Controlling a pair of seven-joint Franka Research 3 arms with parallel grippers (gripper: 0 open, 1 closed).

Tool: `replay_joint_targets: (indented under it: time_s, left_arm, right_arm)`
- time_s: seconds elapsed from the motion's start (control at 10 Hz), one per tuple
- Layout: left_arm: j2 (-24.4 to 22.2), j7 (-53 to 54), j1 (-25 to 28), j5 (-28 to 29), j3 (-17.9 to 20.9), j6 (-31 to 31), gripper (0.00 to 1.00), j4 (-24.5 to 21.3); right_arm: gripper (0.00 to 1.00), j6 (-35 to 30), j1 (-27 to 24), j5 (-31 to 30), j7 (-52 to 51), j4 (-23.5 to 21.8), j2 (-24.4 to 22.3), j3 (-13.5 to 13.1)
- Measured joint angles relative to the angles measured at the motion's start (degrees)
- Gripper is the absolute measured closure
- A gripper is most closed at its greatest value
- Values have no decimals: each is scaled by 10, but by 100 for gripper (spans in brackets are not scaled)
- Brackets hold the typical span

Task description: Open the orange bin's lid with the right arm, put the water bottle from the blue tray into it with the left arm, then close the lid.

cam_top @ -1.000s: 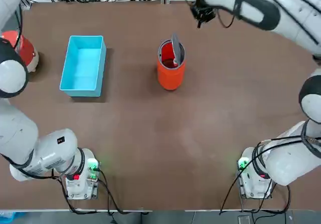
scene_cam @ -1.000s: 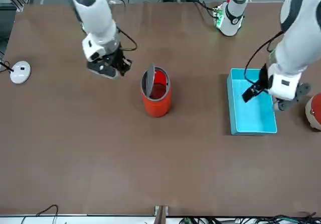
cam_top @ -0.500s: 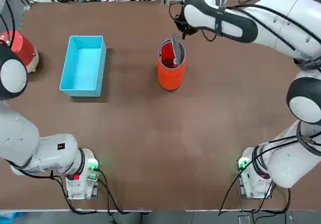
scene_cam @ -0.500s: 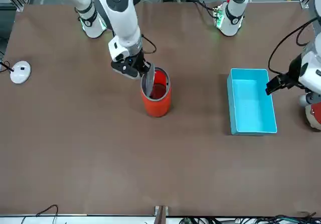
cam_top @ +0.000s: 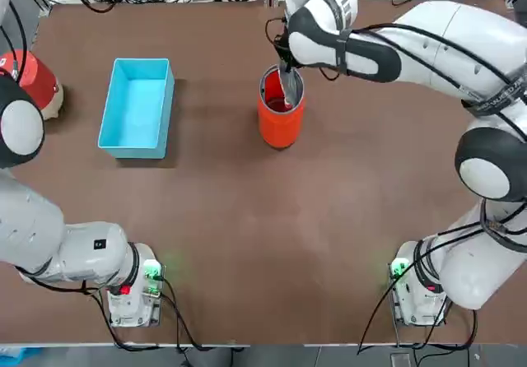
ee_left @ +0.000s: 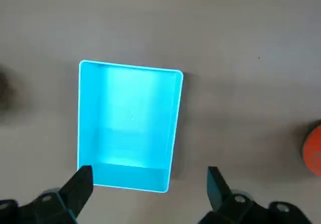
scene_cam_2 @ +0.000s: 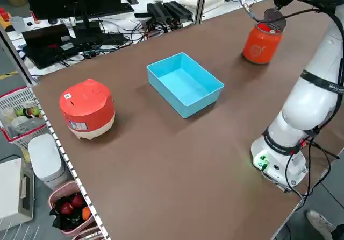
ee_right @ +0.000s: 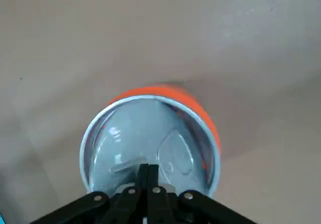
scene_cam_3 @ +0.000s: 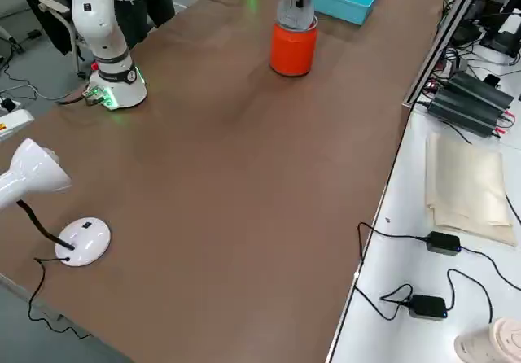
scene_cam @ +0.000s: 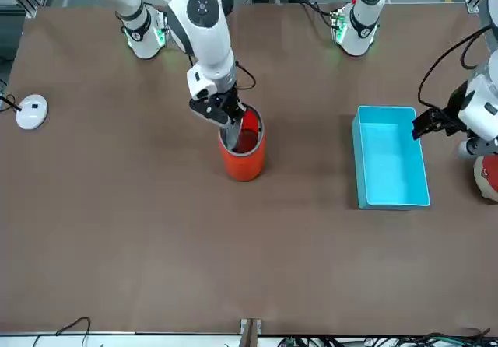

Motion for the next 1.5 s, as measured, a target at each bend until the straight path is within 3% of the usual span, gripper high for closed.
replay_joint_targets:
  time_s: [0.7, 1.5]
  left_arm:
    - [-1, 17, 18, 0, 6, 23, 0, 0]
    - [-1, 17, 19, 0, 6, 23, 0, -1]
  right_arm:
    - [99, 51, 27, -45, 60, -1, 56, -1]
    - [99, 55, 38, -81, 91, 0, 59, -2]
